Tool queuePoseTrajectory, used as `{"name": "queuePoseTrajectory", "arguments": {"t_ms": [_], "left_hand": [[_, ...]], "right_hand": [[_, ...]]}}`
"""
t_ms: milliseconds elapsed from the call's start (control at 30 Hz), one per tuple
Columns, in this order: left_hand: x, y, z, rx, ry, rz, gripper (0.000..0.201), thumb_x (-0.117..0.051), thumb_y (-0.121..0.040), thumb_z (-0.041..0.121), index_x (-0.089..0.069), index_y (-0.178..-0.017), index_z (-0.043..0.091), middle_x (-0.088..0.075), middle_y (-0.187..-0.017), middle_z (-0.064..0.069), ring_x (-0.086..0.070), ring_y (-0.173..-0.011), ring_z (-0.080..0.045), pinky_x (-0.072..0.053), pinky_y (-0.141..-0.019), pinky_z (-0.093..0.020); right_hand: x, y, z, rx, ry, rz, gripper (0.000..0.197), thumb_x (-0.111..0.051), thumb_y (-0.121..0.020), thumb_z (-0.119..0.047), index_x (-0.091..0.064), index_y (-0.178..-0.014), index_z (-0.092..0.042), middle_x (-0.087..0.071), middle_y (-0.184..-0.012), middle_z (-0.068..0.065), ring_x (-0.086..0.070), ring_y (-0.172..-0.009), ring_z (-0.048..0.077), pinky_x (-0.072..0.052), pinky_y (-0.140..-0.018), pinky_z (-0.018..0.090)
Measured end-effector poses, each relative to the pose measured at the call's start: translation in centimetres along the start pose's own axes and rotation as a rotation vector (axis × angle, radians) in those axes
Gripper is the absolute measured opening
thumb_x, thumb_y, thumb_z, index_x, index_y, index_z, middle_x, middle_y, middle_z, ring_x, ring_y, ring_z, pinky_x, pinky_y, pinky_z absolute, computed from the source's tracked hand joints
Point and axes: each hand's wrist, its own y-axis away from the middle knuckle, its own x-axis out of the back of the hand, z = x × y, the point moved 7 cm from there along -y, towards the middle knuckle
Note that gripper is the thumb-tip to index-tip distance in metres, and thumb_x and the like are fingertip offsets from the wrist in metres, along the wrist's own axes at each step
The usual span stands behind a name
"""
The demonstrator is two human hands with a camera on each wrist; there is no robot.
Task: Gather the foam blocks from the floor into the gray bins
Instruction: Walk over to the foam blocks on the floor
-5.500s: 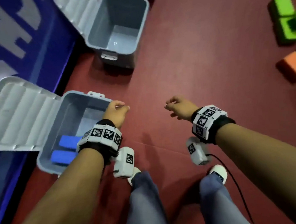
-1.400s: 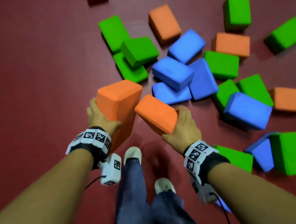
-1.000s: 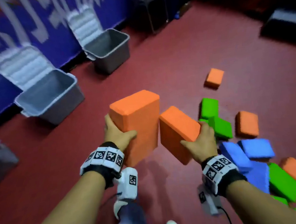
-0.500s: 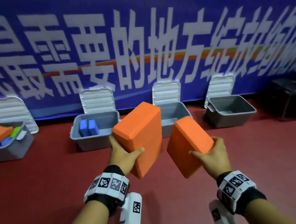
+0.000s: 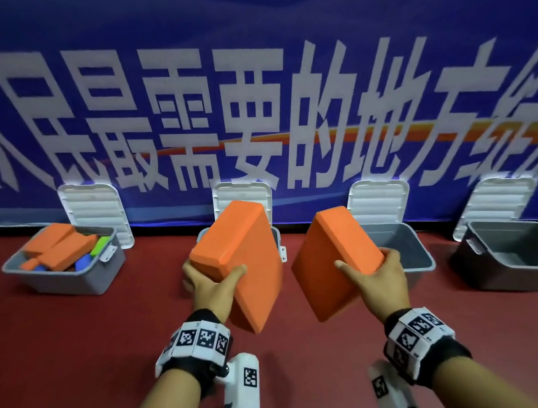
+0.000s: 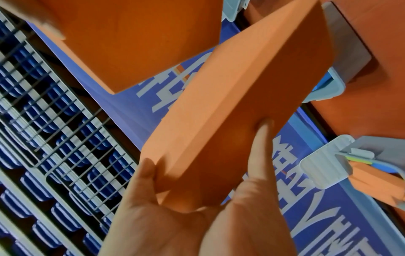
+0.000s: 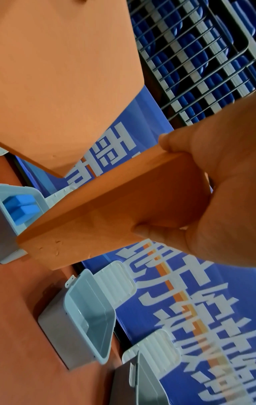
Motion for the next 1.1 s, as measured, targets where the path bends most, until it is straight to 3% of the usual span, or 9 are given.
{"name": "queuePoseTrajectory", "arguments": {"t_ms": [167, 333, 400, 500, 700, 833, 933, 1033, 1100], "left_hand": [[-3.3, -8.8, 0.3, 0.030, 0.012, -0.027, 0.086, -0.077, -0.039, 0.041, -0.030, -0.111, 0.044, -0.053, -0.120, -0.005, -0.058, -0.100, -0.028, -0.048, -0.087, -0.058], [-5.7, -16.8, 2.0, 0.001, -0.086, -0.058, 0.089, -0.078, -0.068, 0.006, -0.025, -0.130, 0.042, -0.052, -0.117, 0.003, -0.056, -0.101, -0.024, -0.050, -0.089, -0.054], [-5.8, -20.0, 2.6, -0.002, -0.068, -0.023, 0.093, -0.074, -0.073, 0.000, -0.021, -0.136, 0.042, -0.047, -0.118, 0.004, -0.054, -0.101, -0.025, -0.052, -0.083, -0.051], [-5.4, -24.5, 2.5, 0.018, -0.031, 0.081, 0.080, -0.071, -0.074, -0.005, -0.027, -0.129, 0.032, -0.049, -0.112, -0.001, -0.055, -0.087, -0.021, -0.054, -0.070, -0.047], [-3.6, -35.0, 0.7, 0.059, -0.071, 0.233, 0.075, -0.073, -0.065, 0.001, -0.030, -0.116, 0.036, -0.037, -0.123, -0.011, -0.053, -0.097, -0.028, -0.056, -0.065, -0.042], [-2.0, -43.9, -2.9, 0.175, -0.054, 0.283, 0.073, -0.073, -0.066, 0.005, -0.031, -0.121, 0.030, -0.036, -0.127, -0.012, -0.052, -0.104, -0.033, -0.057, -0.065, -0.046], [-1.3, -51.2, -5.4, 0.220, -0.045, 0.273, 0.075, -0.073, -0.051, 0.013, -0.034, -0.113, 0.028, -0.049, -0.118, -0.013, -0.057, -0.090, -0.029, -0.057, -0.065, -0.047], [-1.3, -57.5, -8.9, 0.339, -0.072, 0.249, 0.075, -0.079, -0.049, 0.010, -0.035, -0.110, 0.020, -0.052, -0.108, -0.012, -0.056, -0.072, -0.021, -0.057, -0.070, -0.050], [-1.4, -60.9, -11.2, 0.402, -0.107, 0.261, 0.080, -0.085, -0.047, 0.014, -0.032, -0.107, 0.021, -0.050, -0.110, -0.013, -0.057, -0.075, -0.024, -0.056, -0.074, -0.053]], "right_hand": [[-6.4, -8.8, 0.9, 0.000, 0.036, -0.063, 0.079, -0.089, -0.057, -0.028, -0.045, -0.119, -0.007, -0.055, -0.115, 0.013, -0.055, -0.104, 0.027, -0.045, -0.090, 0.036], [-11.8, -18.0, 1.3, -0.065, 0.004, -0.109, 0.076, -0.092, -0.052, -0.027, -0.042, -0.108, -0.013, -0.055, -0.108, 0.010, -0.056, -0.095, 0.026, -0.048, -0.084, 0.038], [-13.9, -21.3, 1.2, -0.081, -0.004, -0.119, 0.078, -0.092, -0.047, -0.033, -0.042, -0.104, -0.015, -0.056, -0.105, 0.009, -0.058, -0.093, 0.026, -0.051, -0.085, 0.043], [-17.3, -25.3, 0.7, -0.072, 0.002, -0.147, 0.077, -0.092, -0.048, -0.035, -0.043, -0.104, -0.014, -0.058, -0.103, 0.009, -0.059, -0.091, 0.026, -0.052, -0.084, 0.045], [-26.2, -31.3, 1.1, -0.103, 0.043, -0.195, 0.083, -0.091, -0.044, -0.043, -0.042, -0.104, -0.015, -0.056, -0.106, 0.010, -0.058, -0.095, 0.026, -0.050, -0.087, 0.045], [-33.4, -34.6, 2.3, -0.154, 0.124, -0.220, 0.077, -0.093, -0.048, -0.027, -0.041, -0.103, -0.011, -0.053, -0.107, 0.015, -0.056, -0.096, 0.030, -0.048, -0.085, 0.041], [-39.4, -37.0, 3.6, -0.228, 0.208, -0.226, 0.072, -0.091, -0.053, -0.016, -0.042, -0.106, -0.005, -0.051, -0.112, 0.021, -0.053, -0.102, 0.034, -0.043, -0.088, 0.040], [-45.4, -39.2, 5.2, -0.281, 0.274, -0.254, 0.068, -0.085, -0.060, -0.006, -0.044, -0.114, -0.001, -0.047, -0.121, 0.025, -0.049, -0.108, 0.035, -0.038, -0.091, 0.038], [-49.2, -40.1, 6.0, -0.331, 0.330, -0.311, 0.068, -0.082, -0.064, -0.005, -0.044, -0.121, -0.002, -0.042, -0.125, 0.026, -0.046, -0.111, 0.037, -0.036, -0.095, 0.037]]}}
